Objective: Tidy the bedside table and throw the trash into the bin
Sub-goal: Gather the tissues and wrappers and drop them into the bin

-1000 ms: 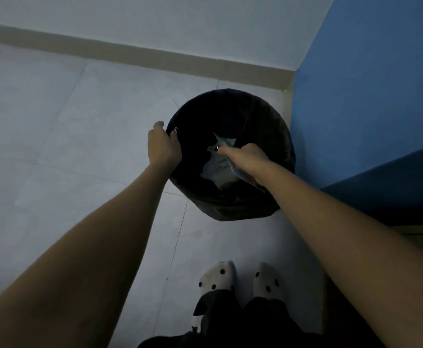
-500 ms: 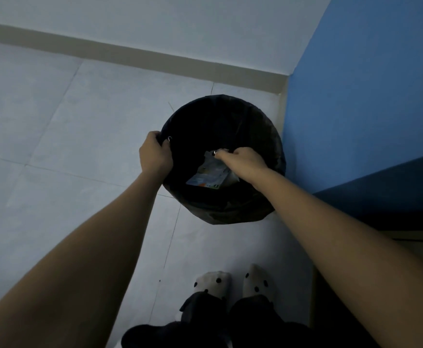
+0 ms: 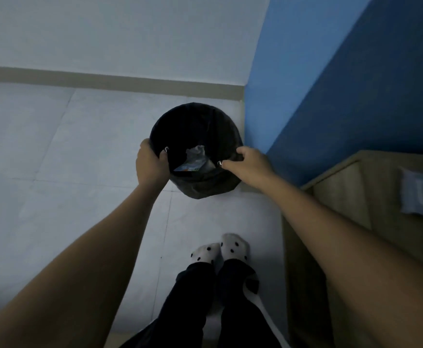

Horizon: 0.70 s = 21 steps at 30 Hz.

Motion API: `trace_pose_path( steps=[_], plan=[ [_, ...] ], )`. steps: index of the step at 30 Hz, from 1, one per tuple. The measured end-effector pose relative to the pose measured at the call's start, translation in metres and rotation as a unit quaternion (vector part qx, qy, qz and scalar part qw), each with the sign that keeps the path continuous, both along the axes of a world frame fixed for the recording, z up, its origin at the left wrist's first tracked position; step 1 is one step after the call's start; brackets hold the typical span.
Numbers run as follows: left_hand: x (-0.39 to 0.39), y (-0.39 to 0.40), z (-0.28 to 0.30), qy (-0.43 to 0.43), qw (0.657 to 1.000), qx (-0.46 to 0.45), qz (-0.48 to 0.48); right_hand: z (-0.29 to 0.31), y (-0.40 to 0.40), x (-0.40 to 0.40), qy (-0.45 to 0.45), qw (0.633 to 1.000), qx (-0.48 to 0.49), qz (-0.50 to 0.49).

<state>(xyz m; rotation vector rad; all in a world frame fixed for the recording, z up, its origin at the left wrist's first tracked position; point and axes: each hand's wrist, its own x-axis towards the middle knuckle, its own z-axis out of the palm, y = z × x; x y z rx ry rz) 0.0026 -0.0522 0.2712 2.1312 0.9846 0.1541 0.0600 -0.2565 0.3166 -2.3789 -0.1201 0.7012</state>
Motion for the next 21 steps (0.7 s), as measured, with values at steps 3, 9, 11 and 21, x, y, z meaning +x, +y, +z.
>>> trace_pose_path(
  steps=[3, 9, 11, 21],
  plan=[
    [-0.034, -0.028, 0.022, -0.038, 0.999, 0.000, -0.023, 0.027, -0.044, -0.048, -0.037, 0.999, -0.004, -0.029],
    [-0.112, -0.112, 0.099, -0.104, 0.992, -0.025, -0.062, 0.092, -0.138, -0.163, -0.110, 0.984, -0.015, -0.138],
    [-0.137, -0.140, 0.125, -0.108, 0.989, -0.024, -0.098, 0.115, -0.166, -0.199, -0.114, 0.980, -0.025, -0.160],
    [-0.160, -0.255, 0.166, -0.129, 0.965, -0.037, -0.226, 0.092, -0.297, -0.275, -0.137, 0.959, -0.079, -0.236]
  ],
)
